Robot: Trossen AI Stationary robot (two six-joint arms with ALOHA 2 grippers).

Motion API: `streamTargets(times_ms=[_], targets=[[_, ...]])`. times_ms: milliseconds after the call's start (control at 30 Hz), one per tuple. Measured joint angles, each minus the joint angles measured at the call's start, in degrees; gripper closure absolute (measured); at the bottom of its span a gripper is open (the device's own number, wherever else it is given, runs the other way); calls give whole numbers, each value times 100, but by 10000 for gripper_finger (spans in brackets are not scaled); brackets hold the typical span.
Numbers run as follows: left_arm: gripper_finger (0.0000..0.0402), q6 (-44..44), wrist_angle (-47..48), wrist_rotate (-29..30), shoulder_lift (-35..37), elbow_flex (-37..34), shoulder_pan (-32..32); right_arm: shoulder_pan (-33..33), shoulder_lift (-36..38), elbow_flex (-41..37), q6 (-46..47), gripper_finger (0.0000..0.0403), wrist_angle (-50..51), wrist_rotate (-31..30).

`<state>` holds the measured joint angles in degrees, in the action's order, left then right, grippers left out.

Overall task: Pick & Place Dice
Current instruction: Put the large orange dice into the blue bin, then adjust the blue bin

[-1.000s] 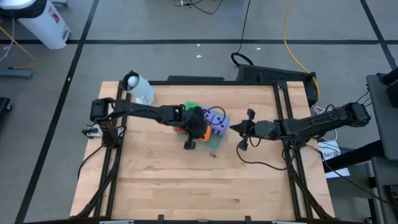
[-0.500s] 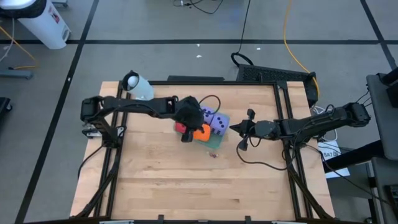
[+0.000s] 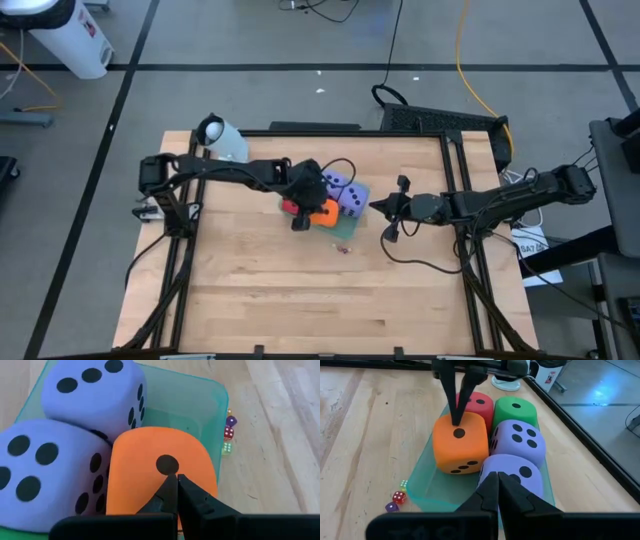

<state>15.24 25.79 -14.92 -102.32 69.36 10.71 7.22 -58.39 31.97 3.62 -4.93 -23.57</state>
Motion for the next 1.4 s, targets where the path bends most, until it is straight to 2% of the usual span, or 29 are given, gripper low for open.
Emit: streamTargets(times_ms=[167, 367, 567, 700, 900, 1000, 1133, 1233, 1400], targets=[[400, -118, -129, -10, 93, -370, 223, 0, 0, 0, 13, 403, 0, 278], [400, -257, -517, -215, 120, -739, 388, 0, -2, 0, 18, 403, 0, 290], [399, -291, -772, -133, 133, -858, 375, 0, -2, 0, 17, 403, -3, 290], [400, -222, -1000, -257, 522, -916, 297, 0, -2, 0, 18, 403, -1, 290], [400, -206, -720, 620, 1808, -1013, 299, 0, -2, 0, 107, 403, 64, 284], [400, -453, -533, 979, 2403, -1472, 481, 0, -1, 0, 217, 403, 162, 286], [400, -1321, -657, 1366, 3070, -2273, 749, 0, -1, 0, 651, 403, 592, 286], [400, -1982, -619, 1521, 3191, -2807, 771, 0, 0, 0, 1104, 403, 927, 327], [401, -2997, -830, 2150, 3058, -3260, 732, 1, -177, 0, 1580, 403, 1176, 888]])
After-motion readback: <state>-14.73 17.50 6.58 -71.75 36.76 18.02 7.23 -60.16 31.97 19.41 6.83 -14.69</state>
